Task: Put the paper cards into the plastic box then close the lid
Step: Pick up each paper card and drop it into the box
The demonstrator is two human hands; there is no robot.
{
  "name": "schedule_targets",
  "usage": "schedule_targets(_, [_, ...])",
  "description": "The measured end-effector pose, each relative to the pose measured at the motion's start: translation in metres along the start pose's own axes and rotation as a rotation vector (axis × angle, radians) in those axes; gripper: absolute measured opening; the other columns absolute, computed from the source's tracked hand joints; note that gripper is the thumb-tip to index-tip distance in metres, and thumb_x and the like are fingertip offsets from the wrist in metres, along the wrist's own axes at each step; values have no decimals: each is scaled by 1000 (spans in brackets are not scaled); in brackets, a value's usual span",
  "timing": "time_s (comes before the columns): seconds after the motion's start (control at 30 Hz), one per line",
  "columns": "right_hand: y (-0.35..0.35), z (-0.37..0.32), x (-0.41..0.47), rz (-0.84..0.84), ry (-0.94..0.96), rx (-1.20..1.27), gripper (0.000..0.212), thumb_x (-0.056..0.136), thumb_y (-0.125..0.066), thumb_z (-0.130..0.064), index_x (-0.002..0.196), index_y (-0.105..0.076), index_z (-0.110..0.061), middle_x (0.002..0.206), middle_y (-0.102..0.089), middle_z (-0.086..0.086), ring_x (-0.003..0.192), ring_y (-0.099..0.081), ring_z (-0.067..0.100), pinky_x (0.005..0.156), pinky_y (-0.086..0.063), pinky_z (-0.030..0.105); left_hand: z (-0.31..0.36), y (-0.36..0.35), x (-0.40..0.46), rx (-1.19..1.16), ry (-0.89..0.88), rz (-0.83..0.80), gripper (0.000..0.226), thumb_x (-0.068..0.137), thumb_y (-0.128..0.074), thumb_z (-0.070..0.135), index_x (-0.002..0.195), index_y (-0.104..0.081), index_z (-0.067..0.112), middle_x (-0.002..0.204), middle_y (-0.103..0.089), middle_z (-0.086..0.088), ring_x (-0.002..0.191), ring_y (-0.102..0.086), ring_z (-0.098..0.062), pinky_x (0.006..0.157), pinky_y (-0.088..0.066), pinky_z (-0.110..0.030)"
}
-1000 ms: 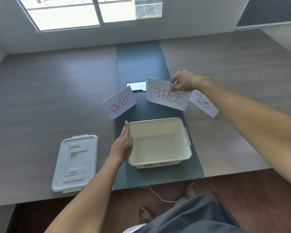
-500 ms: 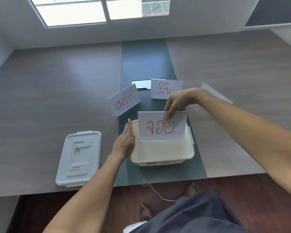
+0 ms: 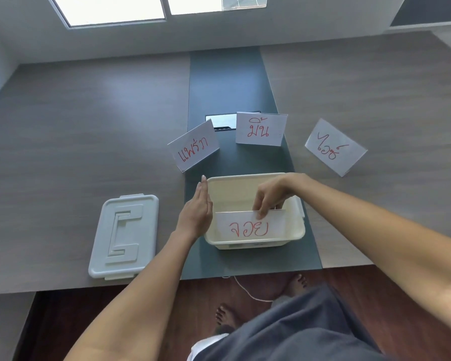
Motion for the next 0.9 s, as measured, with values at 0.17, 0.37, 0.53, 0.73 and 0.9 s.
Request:
schedule_targets(0.17, [-17, 10, 6, -59, -26, 42, 37, 92, -69, -11, 128, -69, -10, 119, -74, 9, 109, -72, 27, 99, -55, 41, 2, 0, 2, -22, 3, 17, 57, 106, -18, 25, 160, -2, 19, 168, -6, 8, 153, -22, -17, 114, -37, -44])
schedule_targets(0.37, [-31, 14, 6, -161, -75, 136, 44, 93, -70, -28, 131, -65, -6, 127, -70, 13, 120, -66, 29, 106, -50, 44, 1, 1, 3, -36, 15, 27, 57, 106, -18, 27, 160, -3, 22, 168, -8, 7, 148, -34, -23, 110, -40, -45])
schedule_targets(0.53, [-17, 15, 3, -130, -43, 228, 47, 96, -64, -32, 133, -61, -2, 130, -68, 15, 122, -65, 28, 107, -49, 45, 3, 2, 5, -37, 8, 28, 58, 105, -21, 24, 160, -2, 21, 168, -7, 8, 149, -33, -23, 108, -41, -44])
schedule_targets(0.73, [71, 18, -32, 169, 236, 490, 44, 97, -62, -35, 120, -69, 2, 117, -74, 14, 110, -72, 26, 98, -55, 37, 8, 3, 7, -43, -6, 21, 59, 105, -22, 19, 160, -2, 18, 168, -6, 8, 151, -27, -19, 111, -41, -42])
schedule_targets(0.9, [135, 57, -57, 613, 276, 526, 36, 96, -64, -30, 117, -72, -1, 116, -75, 13, 106, -73, 24, 91, -57, 32, 11, 3, 11, -17, 3, 19, 61, 104, -25, 15, 160, -2, 17, 168, -6, 7, 149, -31, -23, 106, -41, -36])
Point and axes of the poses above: each hand's wrist, its own x-axis towards the middle knuckle, its own y-axis out of the back of the hand, z = x × y, the point moved 8 cm from there along x, towards the middle knuckle
